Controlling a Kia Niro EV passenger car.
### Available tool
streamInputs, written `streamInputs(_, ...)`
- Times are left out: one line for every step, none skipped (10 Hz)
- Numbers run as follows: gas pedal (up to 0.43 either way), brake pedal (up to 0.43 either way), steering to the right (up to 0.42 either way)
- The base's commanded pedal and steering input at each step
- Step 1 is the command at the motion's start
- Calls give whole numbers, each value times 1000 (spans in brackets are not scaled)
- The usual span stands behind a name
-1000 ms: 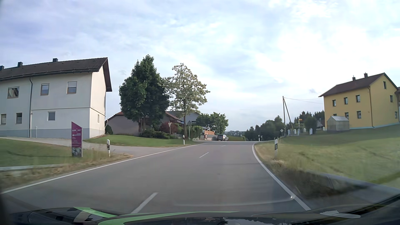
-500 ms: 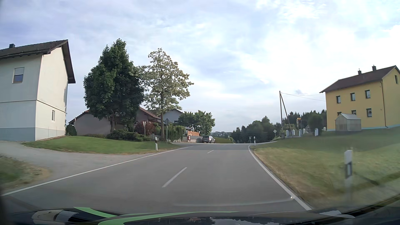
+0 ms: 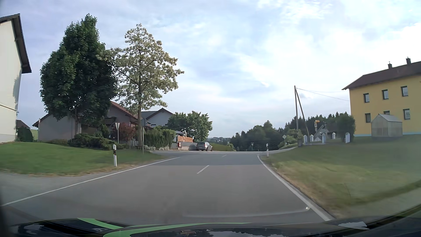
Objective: Follow the waypoints while adhering to traffic rules and regulations
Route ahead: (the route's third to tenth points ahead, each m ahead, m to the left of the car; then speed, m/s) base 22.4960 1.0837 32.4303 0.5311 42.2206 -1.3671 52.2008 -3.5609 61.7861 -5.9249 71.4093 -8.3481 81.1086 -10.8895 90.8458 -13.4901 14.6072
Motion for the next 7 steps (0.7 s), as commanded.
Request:
streamInputs(138,0,25)
streamInputs(138,0,25)
streamInputs(138,0,25)
streamInputs(138,0,25)
streamInputs(138,0,25)
streamInputs(138,0,25)
streamInputs(138,0,24)
